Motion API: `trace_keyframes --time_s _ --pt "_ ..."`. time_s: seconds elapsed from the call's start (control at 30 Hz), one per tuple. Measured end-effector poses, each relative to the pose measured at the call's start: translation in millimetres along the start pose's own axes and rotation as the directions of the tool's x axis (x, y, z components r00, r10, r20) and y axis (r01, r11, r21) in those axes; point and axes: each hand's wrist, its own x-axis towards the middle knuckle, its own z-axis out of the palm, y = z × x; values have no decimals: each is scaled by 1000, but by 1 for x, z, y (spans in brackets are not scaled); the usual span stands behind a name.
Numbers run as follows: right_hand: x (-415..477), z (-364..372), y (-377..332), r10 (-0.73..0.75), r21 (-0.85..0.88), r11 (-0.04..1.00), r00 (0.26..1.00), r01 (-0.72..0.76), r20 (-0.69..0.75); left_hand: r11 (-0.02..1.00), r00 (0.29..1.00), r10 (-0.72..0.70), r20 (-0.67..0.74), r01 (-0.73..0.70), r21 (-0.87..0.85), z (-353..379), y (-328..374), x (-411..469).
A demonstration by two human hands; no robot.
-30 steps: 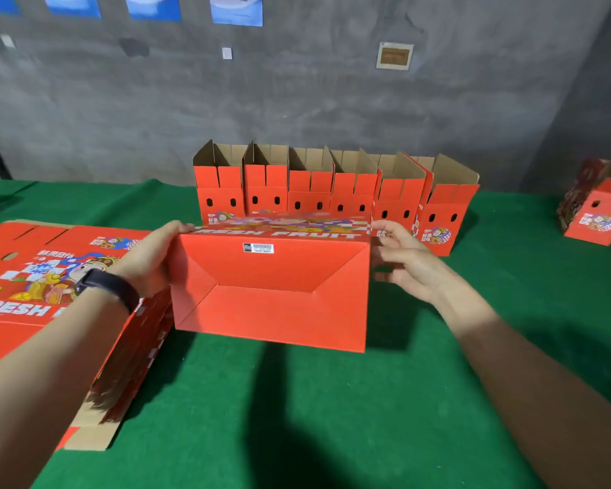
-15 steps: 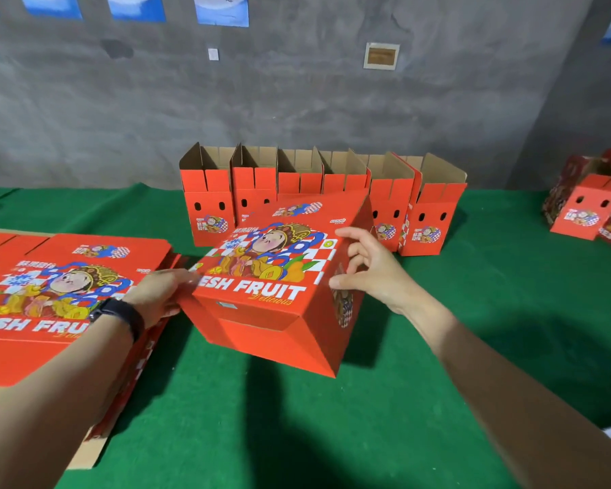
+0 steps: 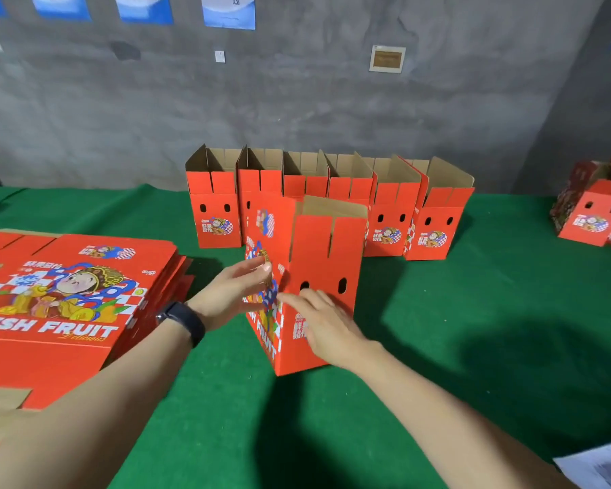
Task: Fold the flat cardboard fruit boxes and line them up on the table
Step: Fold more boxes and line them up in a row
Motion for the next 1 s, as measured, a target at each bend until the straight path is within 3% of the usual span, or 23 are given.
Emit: trace_keyframes --time_s 0.13,0.27,0.33,0.43,0.5,0.6,1.0 --pt "1 29 -11 0 -62 998 992 8 128 998 999 -14 -44 17 61 20 2 -1" --pt "-2 50 -11 27 -69 998 967 -10 253 999 956 -26 -294 32 18 25 -6 7" --pt "-8 57 -10 54 -39 998 970 -46 238 998 922 -22 -387 42 44 21 -8 10" --pt "-13 57 -5 175 -63 983 980 -170 95 979 893 16 -450 77 188 15 -8 11" --pt "-14 54 1 276 -79 959 961 -274 29 953 891 62 -450 82 292 13 -7 11" --pt "-16 52 6 359 -70 932 932 -356 44 904 911 113 -397 72 422 13 -6 11" --pt "-13 57 2 360 -151 932 897 -331 258 836 928 96 -359 120 535 20 5 22"
